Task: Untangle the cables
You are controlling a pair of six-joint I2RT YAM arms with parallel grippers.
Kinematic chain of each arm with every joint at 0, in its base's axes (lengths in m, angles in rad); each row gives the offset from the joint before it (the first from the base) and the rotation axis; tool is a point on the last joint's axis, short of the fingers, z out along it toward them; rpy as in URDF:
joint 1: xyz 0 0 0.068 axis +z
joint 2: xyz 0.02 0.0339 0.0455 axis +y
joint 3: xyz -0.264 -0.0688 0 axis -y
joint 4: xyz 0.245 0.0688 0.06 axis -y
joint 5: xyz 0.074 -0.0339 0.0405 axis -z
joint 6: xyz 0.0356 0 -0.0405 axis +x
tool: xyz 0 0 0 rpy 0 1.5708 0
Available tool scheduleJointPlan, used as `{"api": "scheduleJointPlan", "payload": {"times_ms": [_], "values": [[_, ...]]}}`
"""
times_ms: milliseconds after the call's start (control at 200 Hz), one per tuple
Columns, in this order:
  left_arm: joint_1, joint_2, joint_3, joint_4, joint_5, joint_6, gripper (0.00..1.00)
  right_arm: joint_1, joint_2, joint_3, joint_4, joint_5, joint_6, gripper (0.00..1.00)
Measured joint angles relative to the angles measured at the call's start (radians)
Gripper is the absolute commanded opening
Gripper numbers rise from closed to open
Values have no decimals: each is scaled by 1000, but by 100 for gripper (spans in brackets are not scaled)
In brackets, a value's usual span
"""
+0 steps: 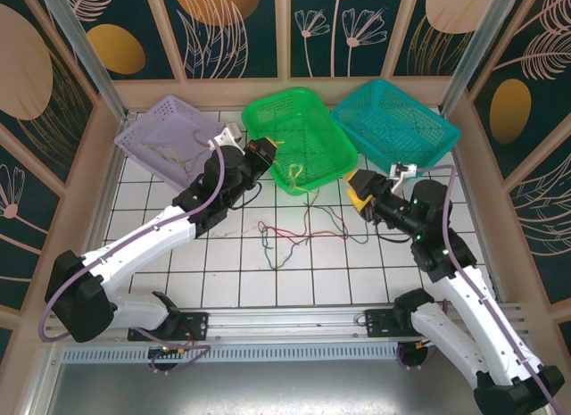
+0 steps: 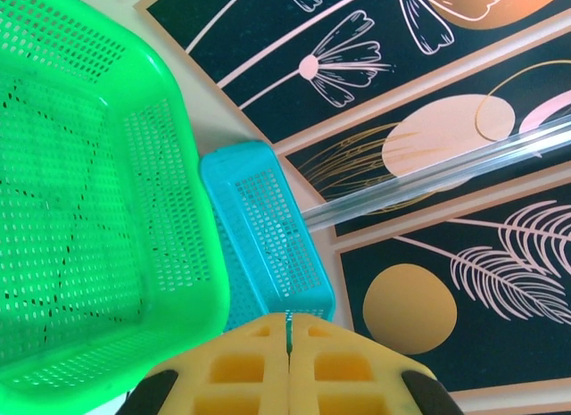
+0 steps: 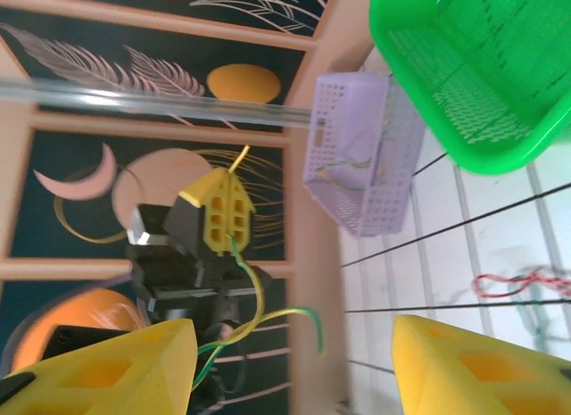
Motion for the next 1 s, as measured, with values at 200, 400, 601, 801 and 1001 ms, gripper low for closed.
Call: {"api": "scheduleJointPlan", "payload": {"times_ms": [200,400,601,801,1001], "values": [[0,0,-17,17,-4,-22,0,198,43,-106,104,142,250,59],[0,0,-21,32,-4,-34,0,312,151,-107,235,241,383,51],[0,0,-22,32,-3,-42,0,349,229,-105,302,287,462,46],[0,1,-23,32,-1,-48,0,349,256,-87,332,321,488,30],[0,1,-30,46,4,-49,0,346,277,-87,404,342,506,6]]}}
